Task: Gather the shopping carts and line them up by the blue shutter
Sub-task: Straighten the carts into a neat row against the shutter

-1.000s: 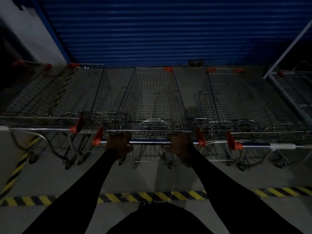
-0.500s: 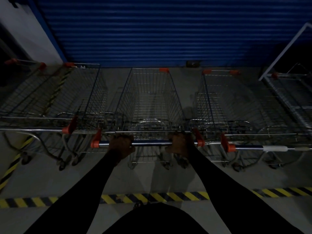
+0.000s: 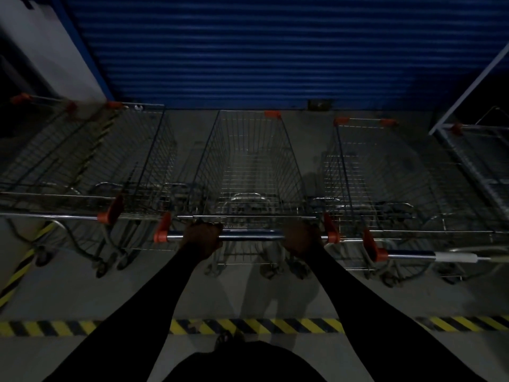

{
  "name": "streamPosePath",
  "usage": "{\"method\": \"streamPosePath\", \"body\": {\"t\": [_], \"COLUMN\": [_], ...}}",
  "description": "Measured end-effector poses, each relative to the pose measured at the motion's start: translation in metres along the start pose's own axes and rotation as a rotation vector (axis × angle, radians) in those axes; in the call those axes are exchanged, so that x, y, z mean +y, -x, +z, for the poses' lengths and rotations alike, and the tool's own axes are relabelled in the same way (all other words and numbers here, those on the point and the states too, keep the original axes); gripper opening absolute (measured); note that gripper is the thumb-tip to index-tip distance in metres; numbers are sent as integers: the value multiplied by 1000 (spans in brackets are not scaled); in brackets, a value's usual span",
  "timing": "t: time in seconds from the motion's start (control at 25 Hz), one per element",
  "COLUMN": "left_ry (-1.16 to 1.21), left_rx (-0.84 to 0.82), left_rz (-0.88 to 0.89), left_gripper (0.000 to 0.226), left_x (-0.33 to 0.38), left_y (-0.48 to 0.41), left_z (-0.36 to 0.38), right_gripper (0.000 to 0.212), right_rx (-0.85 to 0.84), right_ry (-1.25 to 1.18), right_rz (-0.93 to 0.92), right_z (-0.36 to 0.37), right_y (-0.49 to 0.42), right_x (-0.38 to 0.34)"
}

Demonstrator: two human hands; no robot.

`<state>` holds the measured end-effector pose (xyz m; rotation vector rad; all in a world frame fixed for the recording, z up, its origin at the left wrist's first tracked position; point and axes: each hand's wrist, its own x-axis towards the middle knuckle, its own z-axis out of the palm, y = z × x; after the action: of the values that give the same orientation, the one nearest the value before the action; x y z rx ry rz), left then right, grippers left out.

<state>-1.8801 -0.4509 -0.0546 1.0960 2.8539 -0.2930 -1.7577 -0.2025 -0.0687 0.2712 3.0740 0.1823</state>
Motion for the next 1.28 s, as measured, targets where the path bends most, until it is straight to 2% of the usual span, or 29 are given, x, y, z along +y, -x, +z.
{"method": "streamPosePath", "body": {"t": [0.16,0.36,0.52,0.6,0.88,1.12,1.2,1.28], "left_ry": [43,92,67,62,49,71,78,76], "left_rx": [-18,34,50,85,110,87,72,35], "left_rz": [-21,4,18,38,66,66,57,28], "left_gripper": [35,34,37,38,35,37,43,35], "left_x": [-12,-20,-22,-25,-37,-36,-36,-36], "left_y": [-16,-30,-27,-22,5,9,10,12], "left_z": [-1,2,12,16,26,16,18,14], "right_gripper": [30,26,29,23,28,12,15,19], "right_rx": [-48,237,284,332,272,437,469,462], "right_ry": [-43,7,-86,-84,-74,-178,-214,-218], "right_rz": [11,-42,-28,-40,-16,-65,-88,-100], "right_z": [12,23,13,13,11,1,-1,0], "right_y": [-23,-28,-24,-17,2,7,8,8], "right_x": [0,0,0,-7,-31,-30,-31,-30]}}
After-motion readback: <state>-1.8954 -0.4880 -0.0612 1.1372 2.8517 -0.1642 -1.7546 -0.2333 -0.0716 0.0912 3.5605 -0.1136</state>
